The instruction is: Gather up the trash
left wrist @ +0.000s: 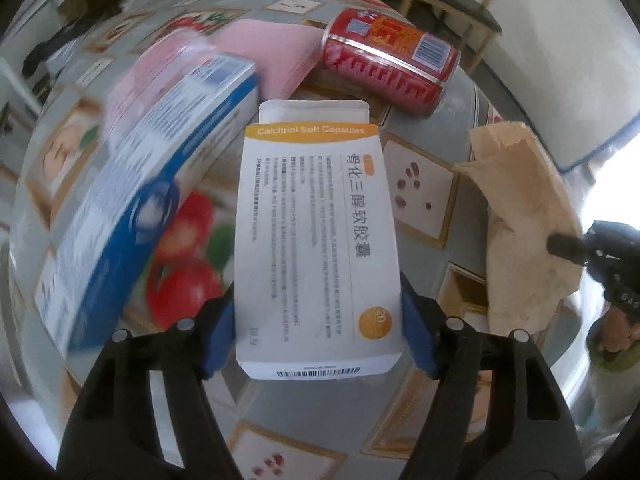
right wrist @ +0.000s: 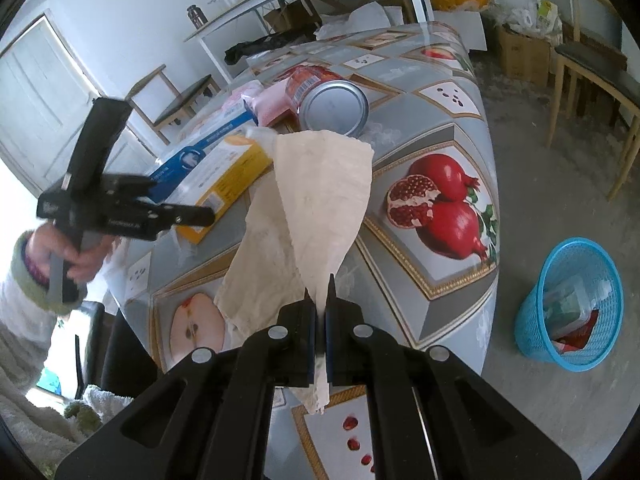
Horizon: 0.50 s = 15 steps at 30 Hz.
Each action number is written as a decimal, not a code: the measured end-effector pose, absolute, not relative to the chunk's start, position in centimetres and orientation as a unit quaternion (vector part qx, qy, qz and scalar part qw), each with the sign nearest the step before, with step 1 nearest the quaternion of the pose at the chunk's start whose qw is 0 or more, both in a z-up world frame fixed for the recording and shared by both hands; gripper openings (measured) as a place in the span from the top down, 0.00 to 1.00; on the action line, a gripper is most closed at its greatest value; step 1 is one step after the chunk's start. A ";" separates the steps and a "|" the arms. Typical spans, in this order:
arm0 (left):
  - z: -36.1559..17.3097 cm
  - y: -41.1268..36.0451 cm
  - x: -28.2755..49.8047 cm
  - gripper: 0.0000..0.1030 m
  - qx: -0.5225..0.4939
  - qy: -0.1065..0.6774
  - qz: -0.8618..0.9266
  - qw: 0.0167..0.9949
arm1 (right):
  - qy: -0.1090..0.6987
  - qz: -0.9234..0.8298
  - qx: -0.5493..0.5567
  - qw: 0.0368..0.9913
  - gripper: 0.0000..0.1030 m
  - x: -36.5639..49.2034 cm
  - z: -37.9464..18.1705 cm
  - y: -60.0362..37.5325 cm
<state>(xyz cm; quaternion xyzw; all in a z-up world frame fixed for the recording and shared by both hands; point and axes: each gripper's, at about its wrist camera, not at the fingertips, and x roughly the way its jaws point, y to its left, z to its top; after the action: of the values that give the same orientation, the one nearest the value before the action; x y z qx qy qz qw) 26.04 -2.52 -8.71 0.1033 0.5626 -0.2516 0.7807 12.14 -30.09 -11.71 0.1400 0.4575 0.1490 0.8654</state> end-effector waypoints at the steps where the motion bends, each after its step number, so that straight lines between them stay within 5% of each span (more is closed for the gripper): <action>1: -8.6 -2.0 25.6 0.35 0.092 0.563 -0.248 0.783 | 0.459 0.150 0.143 0.864 0.96 12.1 -11.7 -30.1; 9: -8.1 3.4 19.1 0.35 -0.009 0.555 -0.212 0.805 | 0.472 0.153 0.110 0.861 0.96 11.2 -10.8 -28.6; 15: -8.5 4.9 14.9 0.35 -0.041 0.539 -0.187 0.820 | 0.461 0.089 -0.068 0.880 0.96 11.5 -10.0 -23.3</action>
<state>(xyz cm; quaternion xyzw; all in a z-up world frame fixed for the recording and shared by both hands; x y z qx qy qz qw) 14.88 4.93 -8.53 -0.0411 0.5394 -0.1874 0.8199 11.45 -23.33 -10.02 -0.0682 0.4606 0.0895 0.8805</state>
